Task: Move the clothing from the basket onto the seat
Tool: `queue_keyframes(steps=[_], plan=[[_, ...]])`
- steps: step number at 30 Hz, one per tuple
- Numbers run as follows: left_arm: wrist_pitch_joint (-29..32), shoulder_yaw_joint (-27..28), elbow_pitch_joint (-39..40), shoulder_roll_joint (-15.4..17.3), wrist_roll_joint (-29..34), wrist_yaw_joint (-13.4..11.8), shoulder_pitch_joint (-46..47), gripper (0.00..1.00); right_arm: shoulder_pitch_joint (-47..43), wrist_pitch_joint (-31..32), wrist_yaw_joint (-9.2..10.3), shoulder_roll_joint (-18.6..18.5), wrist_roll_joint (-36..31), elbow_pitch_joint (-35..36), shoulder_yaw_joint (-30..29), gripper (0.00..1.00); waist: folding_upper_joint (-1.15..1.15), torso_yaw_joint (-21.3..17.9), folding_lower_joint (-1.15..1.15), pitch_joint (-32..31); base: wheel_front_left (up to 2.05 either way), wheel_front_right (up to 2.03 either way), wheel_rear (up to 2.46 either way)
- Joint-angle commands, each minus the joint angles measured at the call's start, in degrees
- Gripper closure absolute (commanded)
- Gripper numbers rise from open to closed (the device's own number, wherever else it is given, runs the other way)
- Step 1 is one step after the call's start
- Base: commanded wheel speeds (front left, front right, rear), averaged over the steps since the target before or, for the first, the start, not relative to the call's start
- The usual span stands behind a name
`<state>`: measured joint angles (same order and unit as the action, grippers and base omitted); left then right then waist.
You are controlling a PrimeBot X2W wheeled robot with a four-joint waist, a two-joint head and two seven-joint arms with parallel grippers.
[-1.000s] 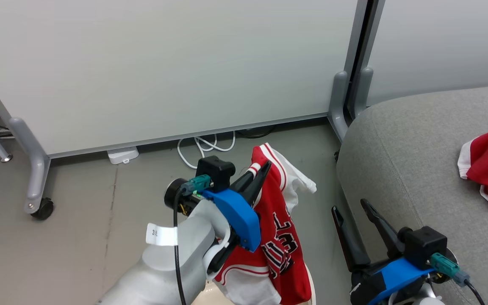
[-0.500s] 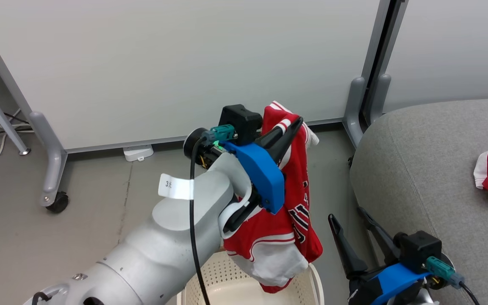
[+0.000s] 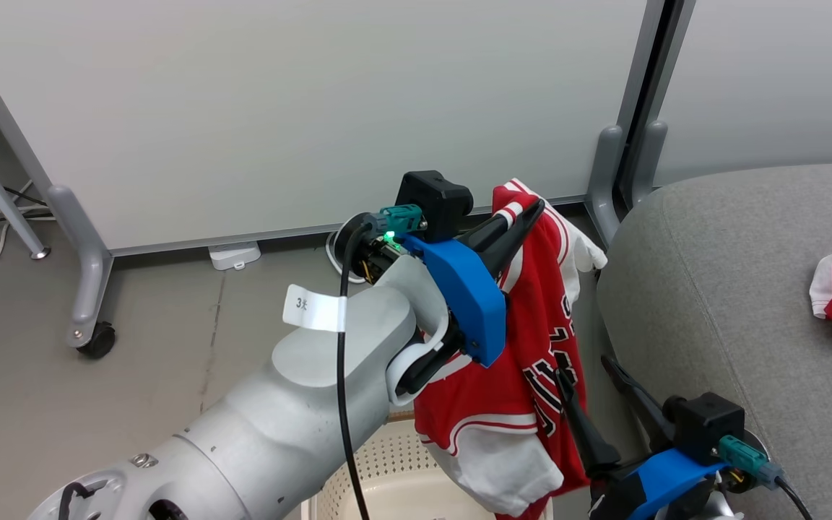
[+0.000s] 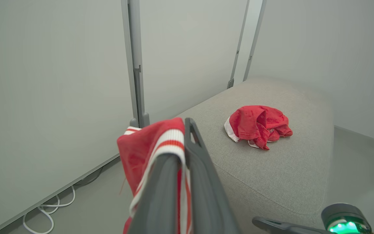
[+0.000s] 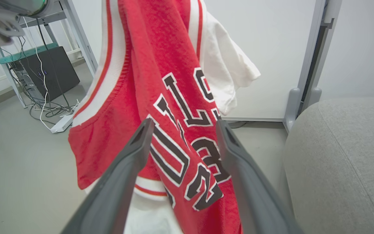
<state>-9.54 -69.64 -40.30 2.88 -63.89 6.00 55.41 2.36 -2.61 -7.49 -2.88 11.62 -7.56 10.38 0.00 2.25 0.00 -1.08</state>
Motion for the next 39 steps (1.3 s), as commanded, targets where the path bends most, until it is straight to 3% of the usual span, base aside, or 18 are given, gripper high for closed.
queue_keyframes(steps=[1,15,26,39], plan=[[-0.4,-0.4,-0.1,0.0,-0.3,-0.4,0.9,1.0,0.3,0.2,-0.01,0.0,-0.4,0.0,0.0,0.0,0.0,0.1,0.0,0.2,0.0,0.0,0.0],[-0.4,-2.9,1.1,0.0,-1.6,-0.9,1.6,1.0,5.0,2.7,-0.01,-0.9,1.0,-4.7,3.3,0.0,0.0,1.0,0.0,0.7,0.0,0.0,0.0],[-0.3,-3.6,2.1,0.0,-1.4,-1.0,1.2,1.0,14.8,4.2,-0.01,-3.1,4.2,-14.5,9.5,0.0,0.0,0.8,0.0,1.0,0.0,0.0,0.0],[0.5,-3.8,3.2,0.0,-1.3,-0.9,0.5,1.0,24.3,1.8,-0.01,-2.1,8.1,-27.4,15.0,0.0,0.0,0.9,0.0,0.8,0.0,0.0,0.0]])
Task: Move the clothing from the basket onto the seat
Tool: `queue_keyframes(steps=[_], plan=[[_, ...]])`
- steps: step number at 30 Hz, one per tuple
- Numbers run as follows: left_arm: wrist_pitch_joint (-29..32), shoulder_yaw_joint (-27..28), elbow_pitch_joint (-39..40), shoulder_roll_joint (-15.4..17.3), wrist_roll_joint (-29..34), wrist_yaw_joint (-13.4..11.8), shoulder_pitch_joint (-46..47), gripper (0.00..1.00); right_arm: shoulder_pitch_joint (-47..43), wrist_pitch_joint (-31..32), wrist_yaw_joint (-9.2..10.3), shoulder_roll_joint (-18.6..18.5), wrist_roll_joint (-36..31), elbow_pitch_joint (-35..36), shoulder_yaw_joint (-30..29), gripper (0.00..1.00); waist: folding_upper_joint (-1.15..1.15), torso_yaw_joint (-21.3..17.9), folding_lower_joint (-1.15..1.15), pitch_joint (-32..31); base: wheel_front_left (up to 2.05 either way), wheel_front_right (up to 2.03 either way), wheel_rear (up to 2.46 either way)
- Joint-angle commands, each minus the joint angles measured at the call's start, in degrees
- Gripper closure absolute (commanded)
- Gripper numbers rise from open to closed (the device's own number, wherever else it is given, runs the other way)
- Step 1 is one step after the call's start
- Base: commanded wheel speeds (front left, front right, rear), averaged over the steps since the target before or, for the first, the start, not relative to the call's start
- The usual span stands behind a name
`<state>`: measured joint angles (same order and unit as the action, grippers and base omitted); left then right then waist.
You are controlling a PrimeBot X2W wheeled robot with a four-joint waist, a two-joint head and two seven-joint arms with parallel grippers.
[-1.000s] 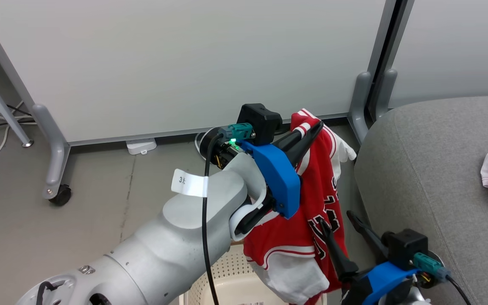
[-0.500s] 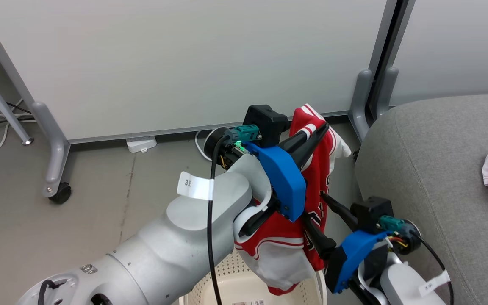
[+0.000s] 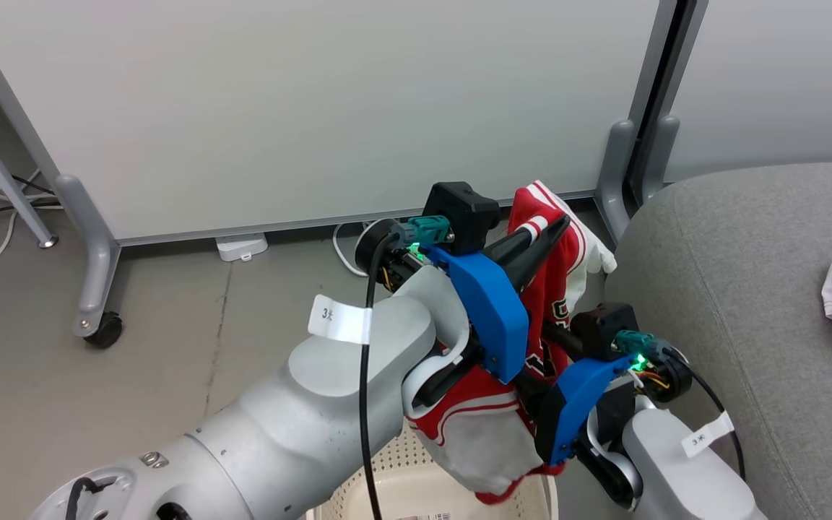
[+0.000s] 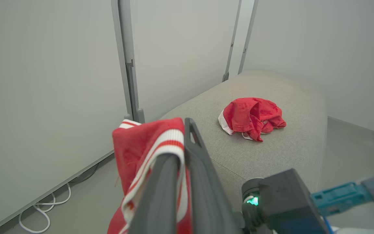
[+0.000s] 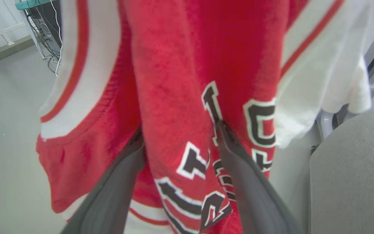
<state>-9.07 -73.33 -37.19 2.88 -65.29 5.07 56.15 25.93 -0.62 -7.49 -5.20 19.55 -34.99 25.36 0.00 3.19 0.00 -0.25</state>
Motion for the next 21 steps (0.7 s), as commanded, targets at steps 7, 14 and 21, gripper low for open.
queue_keyframes(steps=[7,14,21], plan=[[0.8,-0.2,0.9,0.0,0.5,0.2,-0.8,1.0,4.9,-2.4,-0.01,0.9,2.7,-5.4,2.2,0.0,0.0,0.3,0.0,-0.4,0.0,0.0,0.0],[1.1,-0.2,1.2,0.0,0.9,0.2,-0.9,1.0,7.6,-4.3,-0.01,1.1,5.5,-9.5,4.7,0.55,0.0,0.4,0.0,-0.5,0.0,0.0,0.0],[1.2,-0.2,0.7,0.0,0.9,0.1,-1.1,1.0,8.9,-6.2,-0.01,1.2,7.8,-12.0,6.9,1.0,0.0,0.1,0.0,-0.5,0.0,0.0,0.0]])
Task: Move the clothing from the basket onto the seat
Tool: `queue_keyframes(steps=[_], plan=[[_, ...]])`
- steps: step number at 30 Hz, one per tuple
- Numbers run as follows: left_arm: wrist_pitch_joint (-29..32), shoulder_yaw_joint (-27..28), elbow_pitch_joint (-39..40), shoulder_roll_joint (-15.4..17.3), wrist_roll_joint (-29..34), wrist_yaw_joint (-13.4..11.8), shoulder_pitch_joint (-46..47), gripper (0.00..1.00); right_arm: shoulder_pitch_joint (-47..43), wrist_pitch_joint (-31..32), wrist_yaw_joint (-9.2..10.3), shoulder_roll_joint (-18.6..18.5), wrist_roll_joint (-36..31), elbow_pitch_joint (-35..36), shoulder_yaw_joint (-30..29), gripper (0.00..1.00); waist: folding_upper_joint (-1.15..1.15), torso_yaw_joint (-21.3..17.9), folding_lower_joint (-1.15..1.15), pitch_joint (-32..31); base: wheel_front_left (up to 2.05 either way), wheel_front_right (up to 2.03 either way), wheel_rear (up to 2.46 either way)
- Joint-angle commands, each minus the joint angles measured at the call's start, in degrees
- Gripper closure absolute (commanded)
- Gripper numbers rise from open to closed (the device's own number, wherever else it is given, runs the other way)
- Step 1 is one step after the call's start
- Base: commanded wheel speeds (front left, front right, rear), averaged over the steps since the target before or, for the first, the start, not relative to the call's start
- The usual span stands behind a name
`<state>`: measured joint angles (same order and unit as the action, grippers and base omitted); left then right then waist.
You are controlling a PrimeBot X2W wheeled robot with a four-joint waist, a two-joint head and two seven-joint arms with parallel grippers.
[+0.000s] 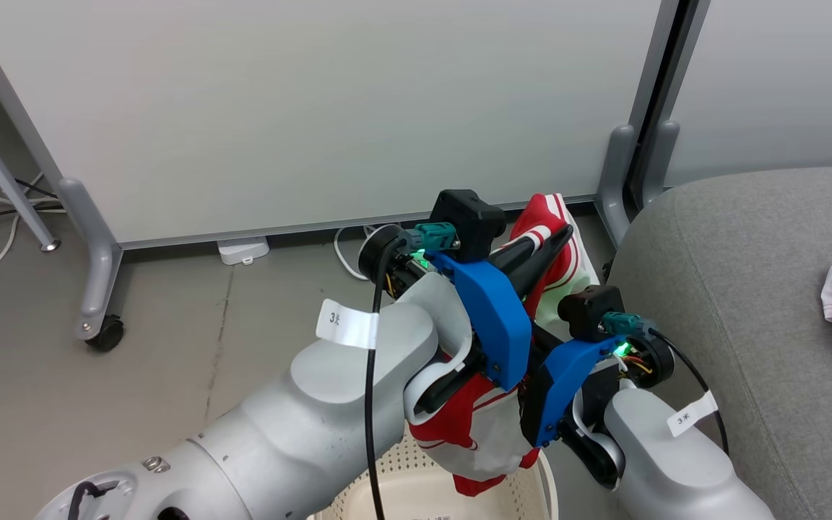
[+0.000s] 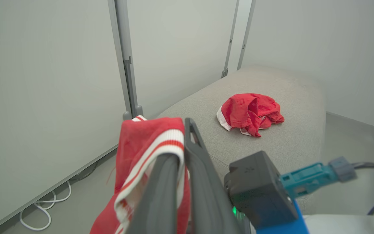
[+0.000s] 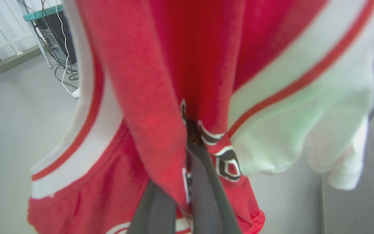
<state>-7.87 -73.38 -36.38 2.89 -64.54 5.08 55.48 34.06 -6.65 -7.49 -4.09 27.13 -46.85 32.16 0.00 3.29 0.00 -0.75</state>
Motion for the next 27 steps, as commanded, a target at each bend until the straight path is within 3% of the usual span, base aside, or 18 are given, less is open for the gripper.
queue_keyframes(steps=[1,23,24,25,26,27], plan=[[0.0,-0.1,-0.1,0.0,0.0,0.1,-0.5,1.0,0.9,-0.4,-0.01,0.0,0.5,-0.4,0.4,1.0,0.0,-0.1,0.0,0.0,0.0,0.0,0.0],[-0.4,-0.1,-1.4,0.0,0.0,0.0,-1.1,1.0,2.8,-4.7,-0.01,-0.4,5.6,-4.3,5.1,1.0,0.0,-1.1,0.0,-0.3,0.0,0.0,0.0],[-0.3,-0.1,-1.5,0.0,-0.1,-0.1,-1.2,0.82,2.9,-4.7,-0.01,-0.4,5.7,-4.4,5.3,1.0,0.0,-1.2,0.0,-0.3,0.0,0.0,0.0],[0.0,-0.1,-1.5,0.0,-0.3,0.0,-1.3,0.52,2.9,-4.9,-0.01,-0.4,5.8,-4.5,5.4,1.0,0.0,-1.2,0.0,-0.3,0.0,0.0,0.0],[0.1,-0.1,-1.5,0.0,-0.4,0.0,-1.4,0.07,3.0,-5.0,-0.01,-0.4,5.9,-4.6,5.5,1.0,0.0,-1.3,0.0,-0.3,0.0,0.0,0.0],[0.1,-0.1,-1.5,0.0,-0.4,0.0,-1.3,0.0,3.1,-5.1,-0.01,-0.4,6.1,-4.7,5.7,1.0,0.0,-1.3,0.0,-0.3,0.0,0.0,0.0]])
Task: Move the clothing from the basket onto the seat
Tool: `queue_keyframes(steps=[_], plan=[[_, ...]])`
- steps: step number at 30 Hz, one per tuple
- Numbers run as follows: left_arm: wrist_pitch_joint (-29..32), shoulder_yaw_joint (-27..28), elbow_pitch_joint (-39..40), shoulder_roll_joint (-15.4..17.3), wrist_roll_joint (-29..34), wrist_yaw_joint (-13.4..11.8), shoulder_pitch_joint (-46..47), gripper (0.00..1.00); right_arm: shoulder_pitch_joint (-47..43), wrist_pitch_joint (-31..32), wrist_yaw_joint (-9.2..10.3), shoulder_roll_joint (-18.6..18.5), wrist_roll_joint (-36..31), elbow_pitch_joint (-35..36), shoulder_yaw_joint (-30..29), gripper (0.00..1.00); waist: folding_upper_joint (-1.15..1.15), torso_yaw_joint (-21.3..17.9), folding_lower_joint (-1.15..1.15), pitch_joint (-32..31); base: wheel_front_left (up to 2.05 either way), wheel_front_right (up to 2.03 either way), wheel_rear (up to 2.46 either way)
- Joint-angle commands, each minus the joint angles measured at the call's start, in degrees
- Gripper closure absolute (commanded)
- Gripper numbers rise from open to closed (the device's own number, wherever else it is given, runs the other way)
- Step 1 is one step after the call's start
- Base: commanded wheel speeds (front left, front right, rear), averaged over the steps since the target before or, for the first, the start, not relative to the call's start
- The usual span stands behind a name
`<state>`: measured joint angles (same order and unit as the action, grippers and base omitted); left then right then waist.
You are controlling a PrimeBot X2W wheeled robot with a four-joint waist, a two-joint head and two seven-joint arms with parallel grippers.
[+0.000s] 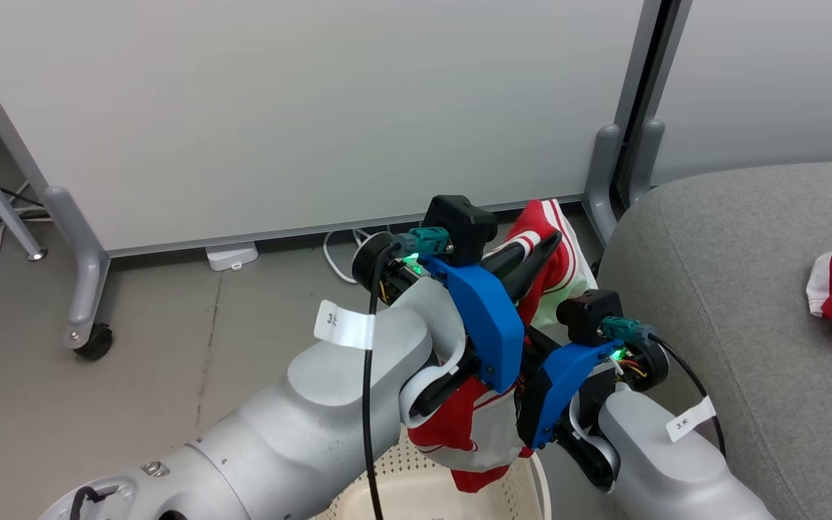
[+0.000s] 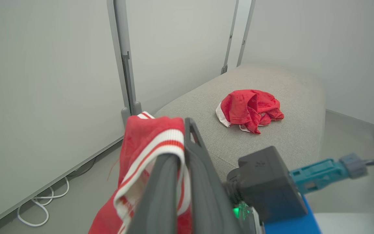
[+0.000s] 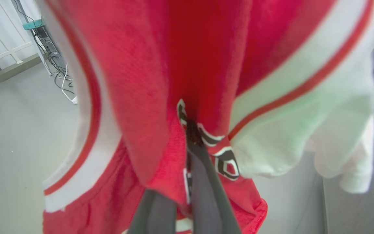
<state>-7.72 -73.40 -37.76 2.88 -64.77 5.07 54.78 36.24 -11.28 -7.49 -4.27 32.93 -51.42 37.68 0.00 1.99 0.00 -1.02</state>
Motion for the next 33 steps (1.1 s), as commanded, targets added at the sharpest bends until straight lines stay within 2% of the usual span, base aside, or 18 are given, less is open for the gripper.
queue_keyframes(steps=[1,15,24,29,33], plan=[[0.0,-0.1,-0.2,0.0,-0.1,0.1,-0.6,0.0,1.0,-0.5,-0.01,-0.2,0.5,-0.2,0.2,1.0,0.0,-0.1,0.0,0.0,0.0,0.0,0.0],[-0.7,-0.1,-1.2,0.0,0.4,0.0,-1.9,0.0,1.6,-2.0,-0.01,-0.6,2.1,-1.3,1.1,1.0,0.0,-0.6,0.0,-0.2,0.0,0.0,0.0],[-5.5,0.2,-3.2,0.0,2.1,-0.4,-4.4,0.0,1.3,-2.7,-0.01,-1.4,2.9,-1.4,1.1,1.0,0.0,-0.8,0.0,-0.2,0.0,0.0,0.0],[-7.3,2.9,-4.6,0.3,4.0,-0.5,-6.8,0.0,0.9,-3.1,-0.01,-1.7,3.1,-1.4,1.0,1.0,0.0,-0.6,0.0,-0.3,0.0,0.0,0.0],[-7.5,9.8,-1.3,2.5,9.7,-1.3,-10.5,0.0,0.7,-3.2,-0.01,-2.0,3.1,-1.2,0.7,1.0,0.0,-0.5,0.0,-0.2,0.0,0.0,0.0]])
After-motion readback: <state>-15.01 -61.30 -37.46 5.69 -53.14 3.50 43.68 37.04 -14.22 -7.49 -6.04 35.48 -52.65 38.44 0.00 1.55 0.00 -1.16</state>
